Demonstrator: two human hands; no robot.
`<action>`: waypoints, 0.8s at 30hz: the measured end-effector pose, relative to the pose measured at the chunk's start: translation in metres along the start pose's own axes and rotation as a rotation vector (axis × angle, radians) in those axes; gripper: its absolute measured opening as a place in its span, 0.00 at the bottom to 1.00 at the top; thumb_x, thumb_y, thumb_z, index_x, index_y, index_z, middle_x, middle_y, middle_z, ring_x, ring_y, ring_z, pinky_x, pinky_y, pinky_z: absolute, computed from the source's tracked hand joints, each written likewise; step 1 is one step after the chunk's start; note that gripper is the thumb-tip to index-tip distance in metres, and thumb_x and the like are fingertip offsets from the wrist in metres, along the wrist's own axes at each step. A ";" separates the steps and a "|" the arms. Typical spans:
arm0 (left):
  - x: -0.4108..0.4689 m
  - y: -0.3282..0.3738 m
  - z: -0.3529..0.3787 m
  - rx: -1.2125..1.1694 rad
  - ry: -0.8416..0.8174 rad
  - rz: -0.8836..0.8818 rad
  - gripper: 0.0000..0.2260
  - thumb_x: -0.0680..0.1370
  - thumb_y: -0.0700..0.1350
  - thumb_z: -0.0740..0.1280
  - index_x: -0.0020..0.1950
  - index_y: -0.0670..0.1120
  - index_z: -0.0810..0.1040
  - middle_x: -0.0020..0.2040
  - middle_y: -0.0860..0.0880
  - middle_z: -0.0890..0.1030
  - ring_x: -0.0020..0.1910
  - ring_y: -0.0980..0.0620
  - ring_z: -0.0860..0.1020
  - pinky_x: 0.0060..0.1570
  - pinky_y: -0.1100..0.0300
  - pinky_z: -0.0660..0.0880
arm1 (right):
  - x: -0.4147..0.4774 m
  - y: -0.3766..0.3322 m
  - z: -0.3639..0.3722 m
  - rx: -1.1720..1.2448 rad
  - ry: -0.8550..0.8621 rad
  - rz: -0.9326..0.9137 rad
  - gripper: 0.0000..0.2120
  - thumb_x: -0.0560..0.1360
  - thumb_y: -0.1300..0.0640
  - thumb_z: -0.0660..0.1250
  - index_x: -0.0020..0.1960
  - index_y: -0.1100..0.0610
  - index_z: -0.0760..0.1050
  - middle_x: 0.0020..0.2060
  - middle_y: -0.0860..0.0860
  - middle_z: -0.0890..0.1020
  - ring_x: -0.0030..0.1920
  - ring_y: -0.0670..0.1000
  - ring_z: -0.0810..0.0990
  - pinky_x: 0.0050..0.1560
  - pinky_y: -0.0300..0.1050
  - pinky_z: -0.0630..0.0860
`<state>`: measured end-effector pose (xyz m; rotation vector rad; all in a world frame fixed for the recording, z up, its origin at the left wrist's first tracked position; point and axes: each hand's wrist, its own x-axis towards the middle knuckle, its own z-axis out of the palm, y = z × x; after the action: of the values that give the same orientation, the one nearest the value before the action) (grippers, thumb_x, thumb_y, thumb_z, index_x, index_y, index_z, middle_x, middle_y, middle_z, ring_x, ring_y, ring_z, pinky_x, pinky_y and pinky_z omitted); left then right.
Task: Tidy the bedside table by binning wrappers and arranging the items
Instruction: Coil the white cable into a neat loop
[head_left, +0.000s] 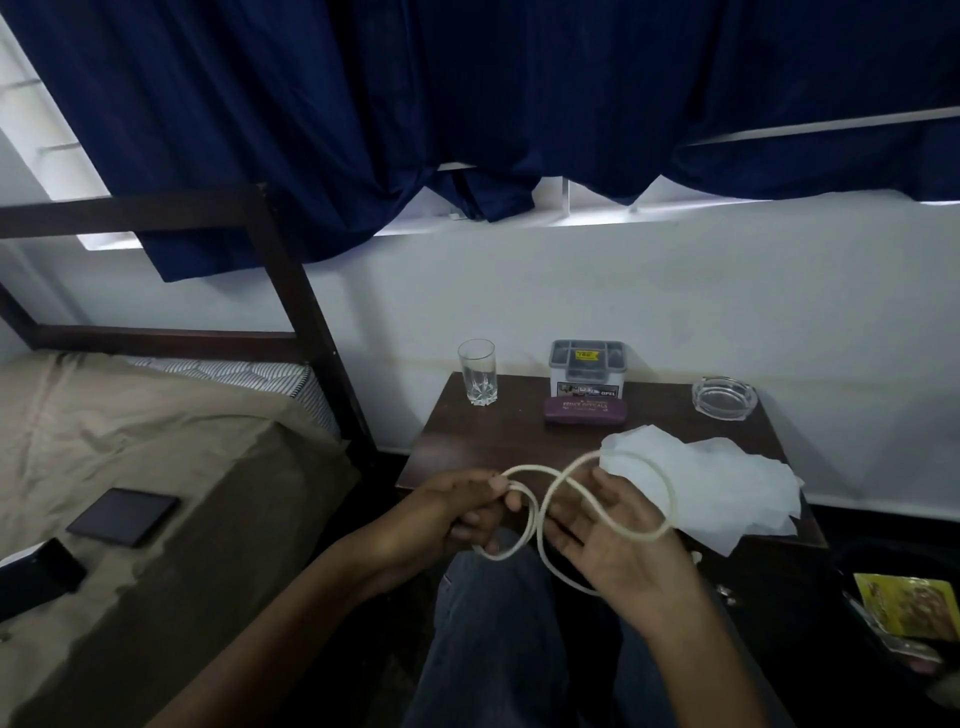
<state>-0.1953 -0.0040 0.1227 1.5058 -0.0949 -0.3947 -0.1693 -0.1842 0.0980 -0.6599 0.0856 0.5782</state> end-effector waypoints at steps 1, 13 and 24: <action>0.001 -0.001 -0.001 -0.051 0.016 -0.012 0.10 0.76 0.47 0.61 0.43 0.42 0.76 0.26 0.57 0.61 0.23 0.60 0.57 0.36 0.63 0.68 | 0.002 0.004 -0.001 0.003 0.029 0.020 0.10 0.67 0.53 0.67 0.40 0.60 0.80 0.38 0.56 0.83 0.41 0.53 0.80 0.51 0.49 0.75; 0.011 -0.001 -0.008 -0.315 0.301 -0.132 0.13 0.81 0.43 0.54 0.41 0.41 0.74 0.22 0.55 0.62 0.18 0.60 0.58 0.31 0.65 0.69 | -0.016 -0.009 0.005 -0.794 0.069 -0.131 0.04 0.75 0.63 0.65 0.46 0.61 0.78 0.35 0.55 0.85 0.27 0.49 0.77 0.25 0.38 0.70; 0.007 0.000 -0.041 -0.774 0.278 -0.020 0.06 0.69 0.41 0.70 0.38 0.42 0.74 0.21 0.54 0.62 0.16 0.58 0.61 0.31 0.67 0.73 | -0.015 -0.034 -0.031 -1.338 0.419 -0.690 0.09 0.76 0.61 0.64 0.37 0.58 0.74 0.33 0.51 0.78 0.35 0.47 0.75 0.37 0.33 0.68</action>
<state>-0.1760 0.0330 0.1179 0.7819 0.2688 -0.1952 -0.1609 -0.2318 0.0956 -2.0007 -0.1624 -0.2814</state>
